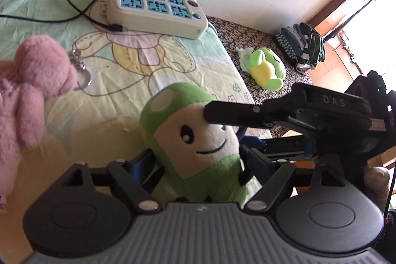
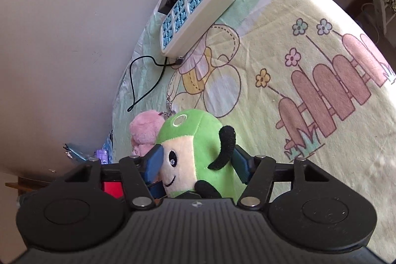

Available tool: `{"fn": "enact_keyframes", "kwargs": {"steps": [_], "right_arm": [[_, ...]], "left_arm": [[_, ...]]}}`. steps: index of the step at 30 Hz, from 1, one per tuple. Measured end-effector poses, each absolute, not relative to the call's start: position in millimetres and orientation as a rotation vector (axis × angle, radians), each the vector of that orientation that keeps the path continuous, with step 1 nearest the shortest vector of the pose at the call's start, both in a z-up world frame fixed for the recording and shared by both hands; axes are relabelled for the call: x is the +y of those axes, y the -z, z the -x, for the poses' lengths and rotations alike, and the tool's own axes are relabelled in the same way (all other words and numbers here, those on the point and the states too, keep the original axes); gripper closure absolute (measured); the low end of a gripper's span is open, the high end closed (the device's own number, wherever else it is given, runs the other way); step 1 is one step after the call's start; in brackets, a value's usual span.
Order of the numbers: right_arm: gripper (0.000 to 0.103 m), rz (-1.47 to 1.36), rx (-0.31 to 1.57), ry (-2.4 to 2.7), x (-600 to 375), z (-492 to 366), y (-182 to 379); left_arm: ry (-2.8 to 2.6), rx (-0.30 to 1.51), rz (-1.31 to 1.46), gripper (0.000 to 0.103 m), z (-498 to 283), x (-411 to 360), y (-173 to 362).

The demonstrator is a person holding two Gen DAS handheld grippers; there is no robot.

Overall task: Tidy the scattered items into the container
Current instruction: 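Carry the green bug plush with the right gripper over the red box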

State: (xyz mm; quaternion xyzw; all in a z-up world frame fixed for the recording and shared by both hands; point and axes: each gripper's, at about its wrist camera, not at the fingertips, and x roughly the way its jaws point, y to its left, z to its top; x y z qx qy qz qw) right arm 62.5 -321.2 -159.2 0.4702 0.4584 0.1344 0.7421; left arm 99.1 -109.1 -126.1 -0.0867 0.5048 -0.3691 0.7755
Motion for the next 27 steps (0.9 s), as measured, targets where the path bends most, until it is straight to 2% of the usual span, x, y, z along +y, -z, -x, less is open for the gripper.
{"fn": "enact_keyframes", "kwargs": {"steps": [4,7,18,27], "right_arm": [[0.041,-1.048,1.027,-0.317,-322.3,-53.9,162.6],[0.045,-1.078,1.023,-0.317,-321.9,-51.7,164.0],[0.047,-1.062,0.881,-0.374,-295.9,-24.1,115.2],[0.047,-0.995,0.853,-0.504,-241.8,-28.5,74.4]], "left_arm": [[0.804,1.081,0.163,0.032,-99.4,-107.9,125.0],[0.798,1.076,0.147,0.033,-96.9,-108.3,122.2],[0.772,0.921,0.101,0.033,-63.9,-83.5,61.2],[0.656,0.804,0.151,0.033,-35.4,-18.7,23.2]]}}
